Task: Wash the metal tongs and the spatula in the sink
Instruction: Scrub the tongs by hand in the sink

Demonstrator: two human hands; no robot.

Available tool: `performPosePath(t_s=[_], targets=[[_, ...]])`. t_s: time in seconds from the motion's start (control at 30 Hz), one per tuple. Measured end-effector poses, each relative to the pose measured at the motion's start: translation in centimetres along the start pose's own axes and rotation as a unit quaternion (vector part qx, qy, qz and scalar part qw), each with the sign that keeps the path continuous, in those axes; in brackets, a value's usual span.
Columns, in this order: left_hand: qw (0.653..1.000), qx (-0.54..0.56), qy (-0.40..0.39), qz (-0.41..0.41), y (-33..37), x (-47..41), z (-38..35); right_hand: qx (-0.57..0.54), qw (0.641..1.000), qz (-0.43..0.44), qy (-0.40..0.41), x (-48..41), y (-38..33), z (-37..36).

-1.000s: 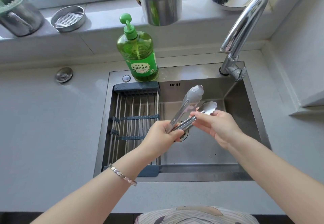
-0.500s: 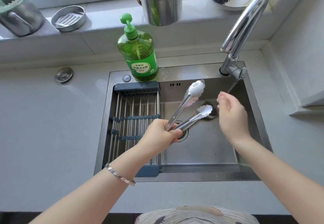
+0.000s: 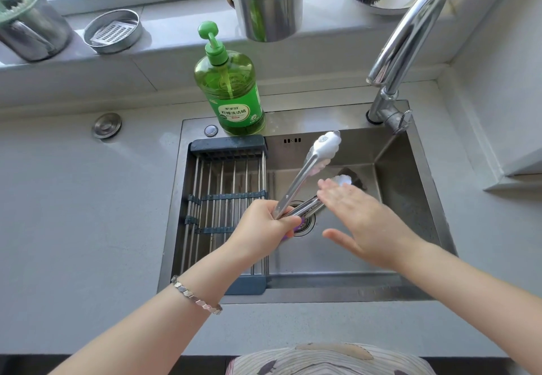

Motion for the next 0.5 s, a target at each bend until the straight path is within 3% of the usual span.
performPosePath(t_s=[0.13,0.5], targets=[[1.000,0.030,0.001,0.008,0.0,-0.1,0.0,-0.017,0.998,-0.052,0.022,-0.3,1.3,0.8],[0.998,0.005,-0.044,-0.039,0.6,0.1,-0.5,-0.029,0.994,0.092,0.048,-0.5,-5.9,1.5]])
Point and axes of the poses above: each hand's wrist, its own x-axis away from the middle knuckle, its own z-axis out of the back of the hand, y = z × x, the point moved 10 cm from there along -x, towards the middle knuckle, and after that the axes turned 3 degrees about y, right-handed, at the moved point
